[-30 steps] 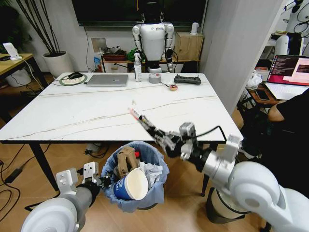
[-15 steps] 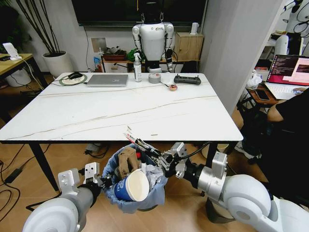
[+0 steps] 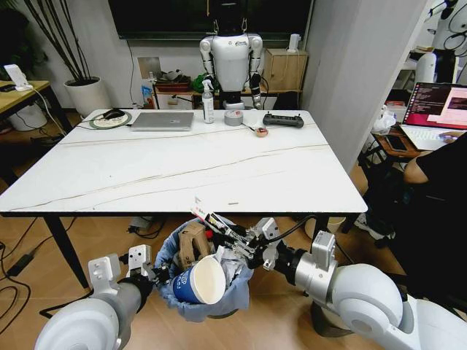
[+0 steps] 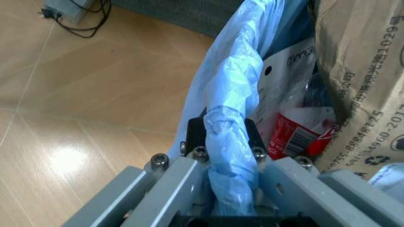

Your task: Pick up the trash bin and place the trash from the table into it.

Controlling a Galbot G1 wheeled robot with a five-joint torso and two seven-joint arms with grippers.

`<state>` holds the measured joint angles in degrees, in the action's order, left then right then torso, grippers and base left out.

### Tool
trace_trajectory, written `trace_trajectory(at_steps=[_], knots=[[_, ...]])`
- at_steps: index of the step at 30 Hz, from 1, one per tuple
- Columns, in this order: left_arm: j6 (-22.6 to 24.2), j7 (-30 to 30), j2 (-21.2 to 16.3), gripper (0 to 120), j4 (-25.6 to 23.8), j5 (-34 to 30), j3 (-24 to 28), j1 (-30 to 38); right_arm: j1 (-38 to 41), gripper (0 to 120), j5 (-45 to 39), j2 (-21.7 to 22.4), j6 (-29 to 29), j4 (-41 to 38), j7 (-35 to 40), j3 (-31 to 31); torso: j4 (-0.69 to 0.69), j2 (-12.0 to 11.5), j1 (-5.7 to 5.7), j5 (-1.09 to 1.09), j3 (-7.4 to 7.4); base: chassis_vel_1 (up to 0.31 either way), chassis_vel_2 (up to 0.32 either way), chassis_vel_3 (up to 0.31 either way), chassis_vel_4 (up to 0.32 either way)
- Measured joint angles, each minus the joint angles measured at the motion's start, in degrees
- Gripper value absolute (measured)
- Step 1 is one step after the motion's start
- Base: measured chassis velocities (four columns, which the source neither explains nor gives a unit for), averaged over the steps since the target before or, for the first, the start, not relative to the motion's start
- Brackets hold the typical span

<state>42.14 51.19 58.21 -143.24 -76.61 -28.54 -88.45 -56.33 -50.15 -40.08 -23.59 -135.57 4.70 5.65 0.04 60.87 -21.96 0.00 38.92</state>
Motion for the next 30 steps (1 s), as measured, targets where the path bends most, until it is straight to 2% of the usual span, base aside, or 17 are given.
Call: trace_trajectory(at_steps=[2,3,8,10,11,15,20,24,30], knots=[[0.0,-0.01,-0.06,0,0.0,-0.01,-0.02,0.0,-0.11,54,0.12,0.08,0.14,-0.03,0.01,-0.17,0.0,0.0,0.0,0.0,0.0,0.0,0.0,0.0,0.0],[0.0,-0.01,-0.06,0,0.0,-0.01,-0.02,0.0,-0.11,54,0.12,0.08,0.14,-0.03,0.01,-0.17,0.0,0.0,0.0,0.0,0.0,0.0,0.0,0.0,0.0],[0.0,-0.04,-0.14,0,0.0,-0.05,-0.22,0.01,0.23,73,-0.65,-0.12,0.67,0.01,0.72,-1.69,0.0,0.0,0.0,0.0,0.0,0.0,0.0,0.0,0.0],[0.0,-0.05,-0.04,0,0.0,-0.05,-0.35,-0.03,0.65,83,-2.38,-0.51,0.92,-0.25,2.63,-2.95,0.0,0.0,0.0,0.0,0.0,0.0,0.0,0.0,0.0],[0.0,-0.05,-0.04,0,0.0,-0.05,-0.35,-0.03,0.65,83,-2.38,-0.51,0.92,-0.25,2.63,-2.95,0.0,0.0,0.0,0.0,0.0,0.0,0.0,0.0,0.0],[0.0,-0.08,0.08,0,0.0,0.04,-0.35,-0.12,0.89,98,-4.36,-1.28,1.45,-0.9,5.53,-4.48,0.0,0.0,0.0,0.0,0.0,0.0,0.0,0.0,0.0],[0.0,-0.1,0.04,0,0.0,0.09,-0.77,-0.23,0.6,100,-4.74,-1.66,2.18,-1.73,7.23,-5.59,0.0,0.0,0.0,0.0,0.0,0.0,0.0,0.0,0.0],[0.0,-0.09,0.23,0,0.0,0.69,-1.09,-0.96,0.35,100,-4.58,-3.08,3.53,-1.83,11.34,-7.32,0.0,0.0,0.0,0.0,0.0,0.0,0.0,0.0,0.0],[0.0,-0.27,0.55,0,0.0,1.84,-0.91,-1.46,-2.49,100,-0.56,-6.4,4.48,-0.43,13.99,-14.03,0.01,0.0,0.0,0.0,0.0,0.0,0.0,0.0,0.0]])
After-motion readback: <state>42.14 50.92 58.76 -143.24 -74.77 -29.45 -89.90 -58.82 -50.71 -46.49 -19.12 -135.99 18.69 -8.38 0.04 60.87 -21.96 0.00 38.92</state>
